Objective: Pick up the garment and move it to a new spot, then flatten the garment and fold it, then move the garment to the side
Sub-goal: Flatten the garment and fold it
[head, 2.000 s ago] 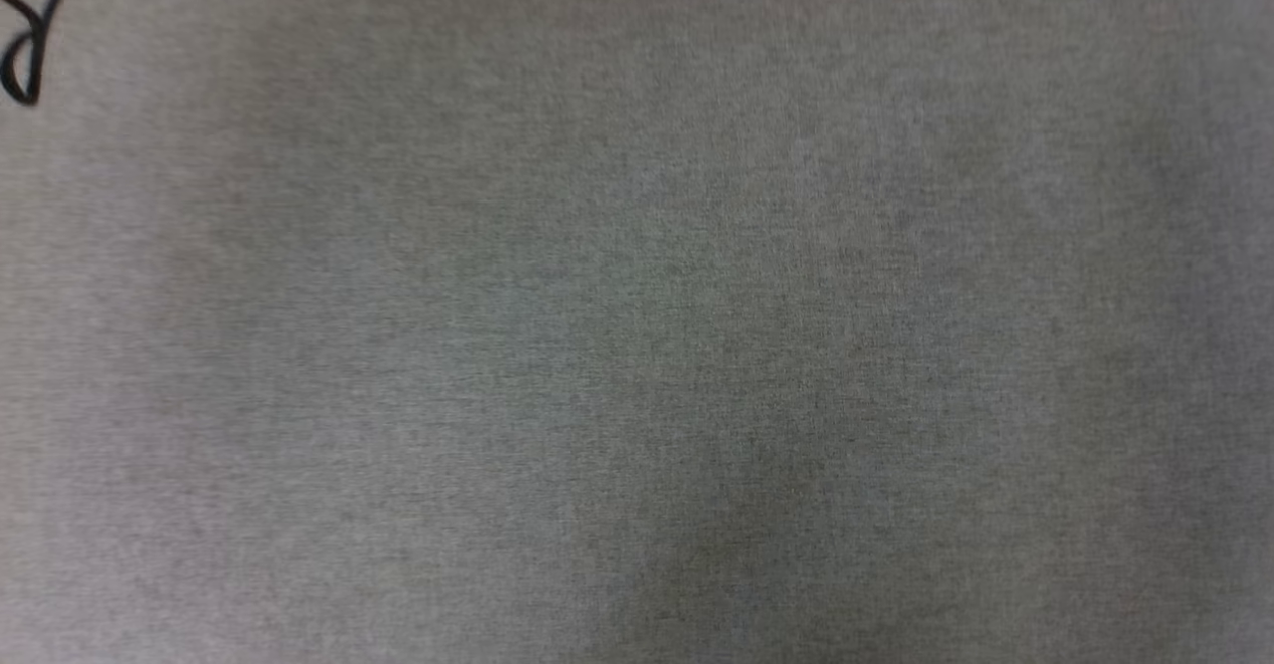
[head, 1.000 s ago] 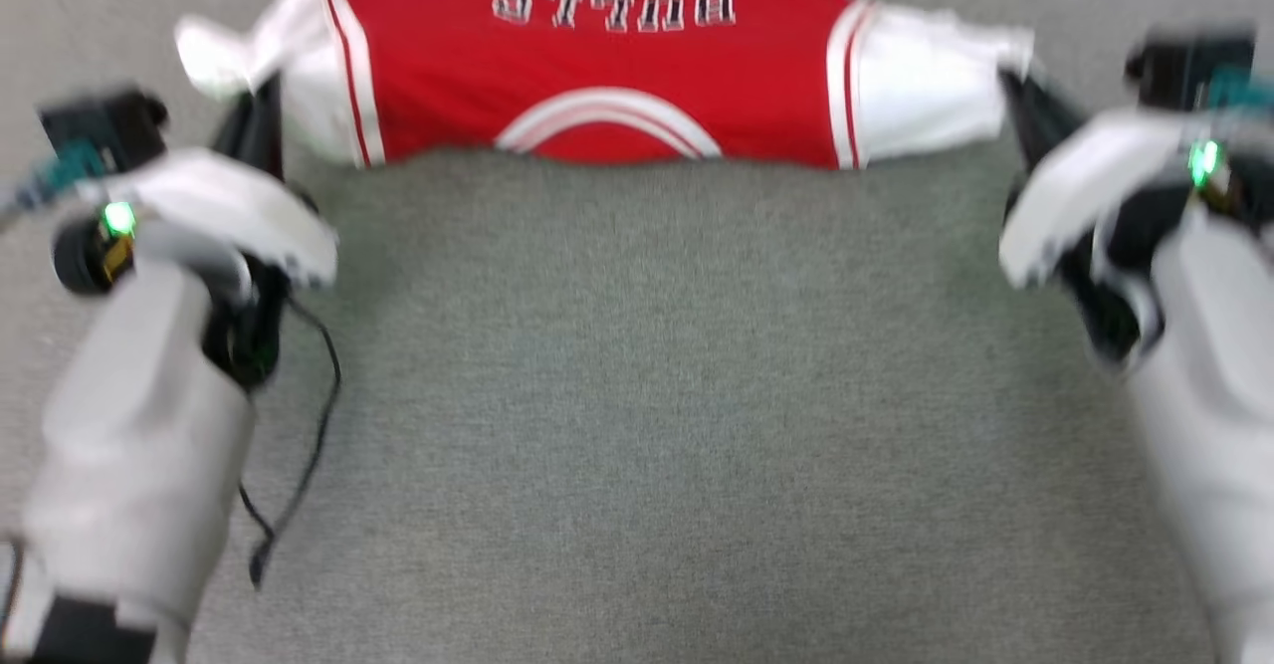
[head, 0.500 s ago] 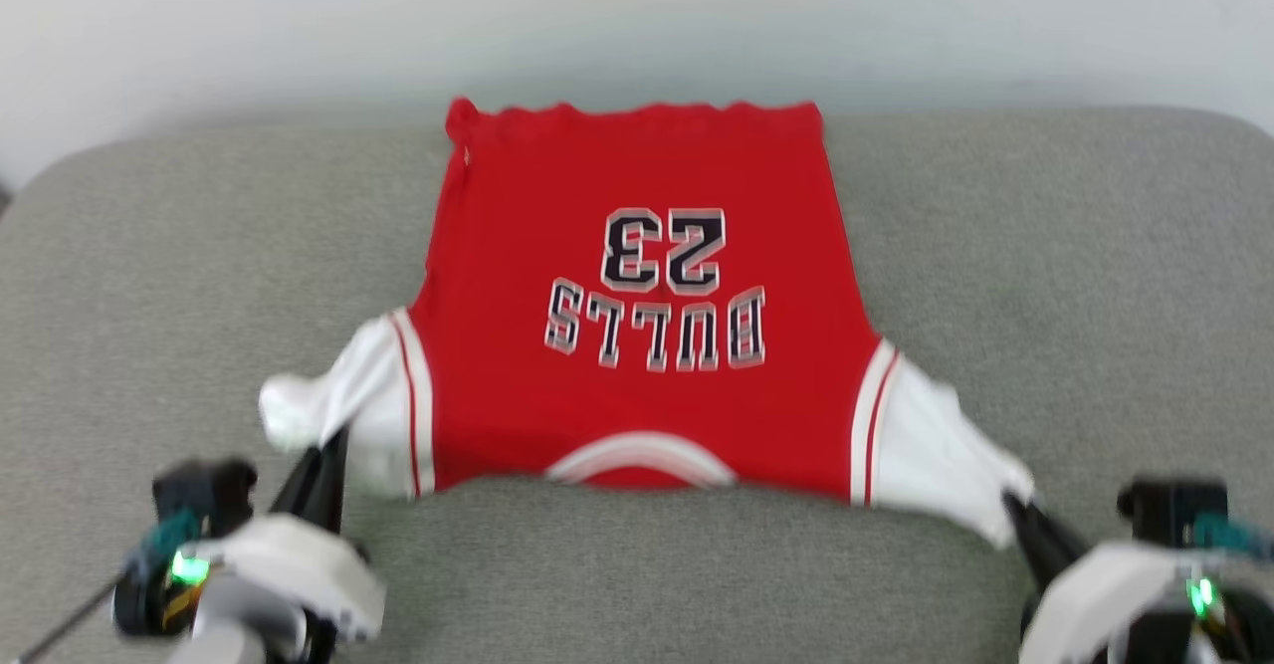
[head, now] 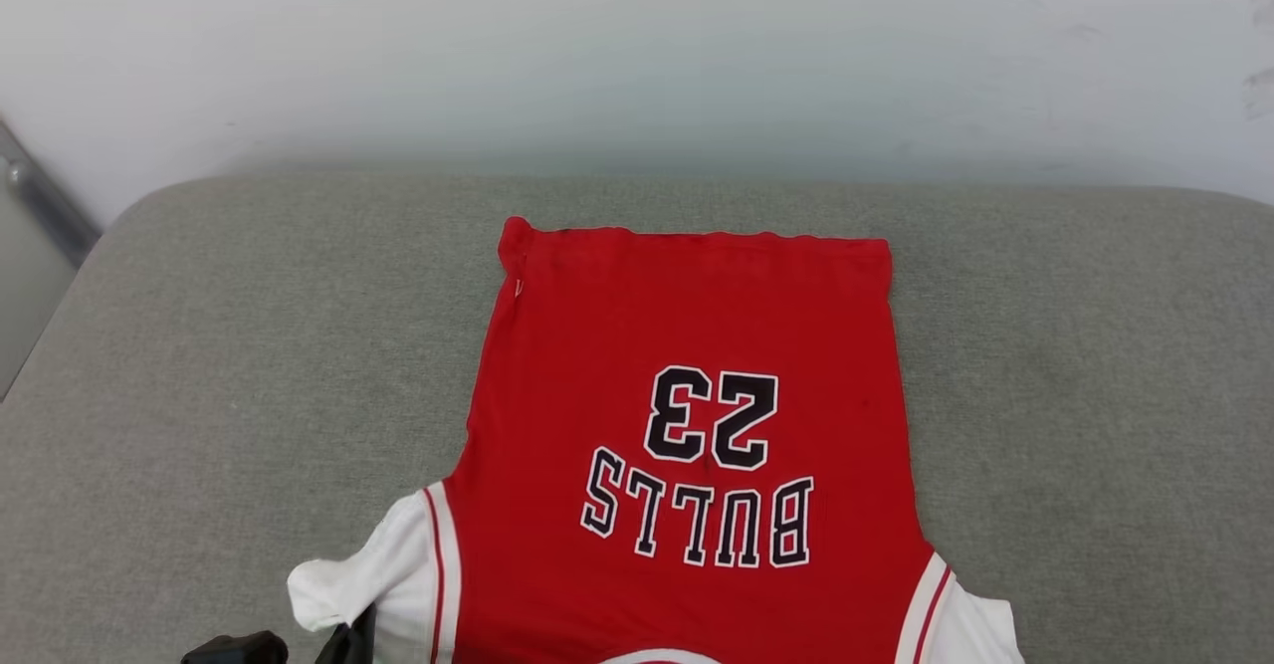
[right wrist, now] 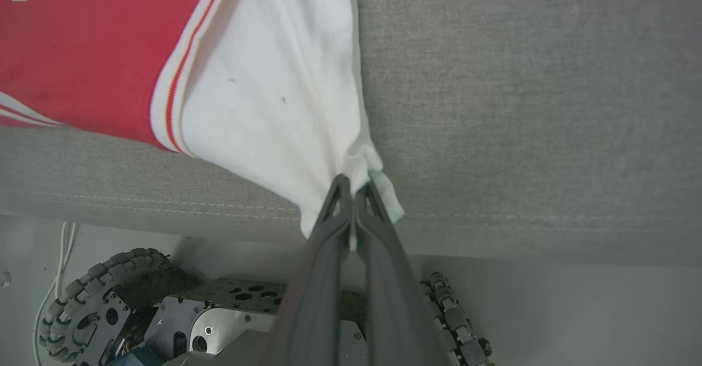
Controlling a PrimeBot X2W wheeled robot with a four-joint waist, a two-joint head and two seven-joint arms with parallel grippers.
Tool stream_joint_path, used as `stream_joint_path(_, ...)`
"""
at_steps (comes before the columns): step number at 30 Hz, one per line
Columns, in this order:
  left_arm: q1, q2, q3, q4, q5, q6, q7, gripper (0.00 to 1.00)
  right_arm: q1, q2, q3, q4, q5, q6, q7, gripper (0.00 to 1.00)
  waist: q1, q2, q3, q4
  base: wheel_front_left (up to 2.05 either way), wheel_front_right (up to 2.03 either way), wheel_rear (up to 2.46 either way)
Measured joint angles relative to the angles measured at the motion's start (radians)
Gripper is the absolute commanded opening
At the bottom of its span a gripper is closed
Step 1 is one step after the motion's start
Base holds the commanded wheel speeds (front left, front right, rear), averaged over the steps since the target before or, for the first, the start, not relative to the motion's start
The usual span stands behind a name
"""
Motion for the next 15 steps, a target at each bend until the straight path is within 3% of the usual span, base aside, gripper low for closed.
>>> stream_joint_path(1,0.000,-0.001,-0.001,-0.008,0.005,0.003,-0.003,0.00,0.000,0.002,-0.002,-0.007,0.000,0.000,0.012,0.47,0.0000,0.0000,-0.001,0.004,0.00,0.00,0.00)
stream_joint_path(2,-0.001,-0.004,-0.005,-0.017,0.009,0.003,-0.008,0.00,-0.001,0.002,-0.003,-0.013,0.000,0.000,0.019,1.00,0.0000,0.0000,-0.001,0.008,0.00,0.00,0.00)
stream_joint_path(5,-0.010,-0.007,-0.013,-0.024,0.026,0.006,-0.013,0.00,-0.037,0.005,-0.009,-0.026,-0.001,0.000,-0.003,1.00,0.0000,-0.0001,0.004,0.016,0.00,0.00,0.00)
stream_joint_path(9,-0.052,-0.008,-0.011,-0.037,0.046,0.009,-0.030,0.00,-0.187,0.005,-0.057,-0.015,-0.001,0.000,-0.139,1.00,0.0002,0.0000,0.019,0.027,0.00,0.00,0.00)
stream_joint_path(15,-0.140,-0.003,-0.016,-0.072,0.085,-0.005,-0.040,0.00,-0.464,-0.054,-0.114,0.158,0.029,0.000,-0.264,1.00,0.0003,0.0000,0.087,0.056,0.00,0.00,0.00)
